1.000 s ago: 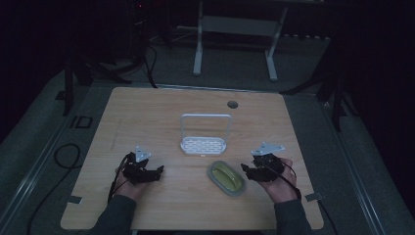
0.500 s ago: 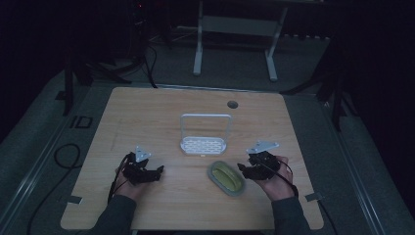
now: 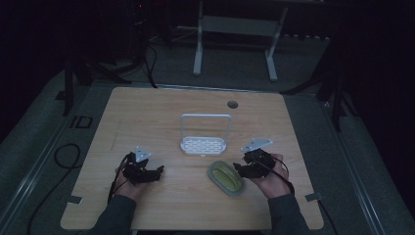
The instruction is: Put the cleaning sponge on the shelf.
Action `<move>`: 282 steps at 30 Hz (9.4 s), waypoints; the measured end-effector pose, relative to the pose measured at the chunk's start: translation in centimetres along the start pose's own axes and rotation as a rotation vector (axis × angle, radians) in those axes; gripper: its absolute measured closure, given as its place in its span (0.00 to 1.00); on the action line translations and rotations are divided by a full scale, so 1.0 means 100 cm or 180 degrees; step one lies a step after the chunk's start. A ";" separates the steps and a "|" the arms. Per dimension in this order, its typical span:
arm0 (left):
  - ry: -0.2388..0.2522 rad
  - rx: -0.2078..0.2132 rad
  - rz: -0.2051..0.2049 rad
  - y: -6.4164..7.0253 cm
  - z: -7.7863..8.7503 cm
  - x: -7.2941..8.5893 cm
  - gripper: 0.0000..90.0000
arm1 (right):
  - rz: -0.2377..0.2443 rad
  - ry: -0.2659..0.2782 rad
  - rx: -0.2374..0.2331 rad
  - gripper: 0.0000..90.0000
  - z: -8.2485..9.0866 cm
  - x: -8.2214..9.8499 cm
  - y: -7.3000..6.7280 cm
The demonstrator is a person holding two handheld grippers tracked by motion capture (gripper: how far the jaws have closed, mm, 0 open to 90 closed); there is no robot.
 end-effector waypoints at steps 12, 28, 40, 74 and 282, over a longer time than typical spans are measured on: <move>-0.0001 0.0001 0.0001 0.000 0.000 0.000 0.21 | 0.0023 -0.0095 -0.0111 0.49 -0.005 -0.009 -0.005; -0.0001 0.0002 0.0002 0.000 0.000 0.000 0.21 | 0.0060 -0.0271 -0.0267 0.56 -0.013 -0.015 -0.012; 0.0011 0.0001 0.0012 0.000 0.000 0.000 0.21 | 0.0151 -0.0457 -0.0338 0.60 -0.019 -0.019 -0.016; 0.0007 0.0001 0.0007 0.000 0.000 0.000 0.21 | 0.0190 -0.0864 -0.0583 0.59 -0.034 -0.027 -0.020; 0.0005 -0.0002 0.0002 0.000 0.000 0.000 0.21 | 0.2640 -0.0647 -0.0017 0.80 -0.057 -0.096 -0.039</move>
Point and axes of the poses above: each handheld gripper's, and its own axes: z roughly backward along the jaws, x roughly out of its underside, y roughly to its right, the point moved 3 cm from there along -z, roughly forward along the jaws, and after that the axes turned 3 degrees about z, right-handed, at the moved point
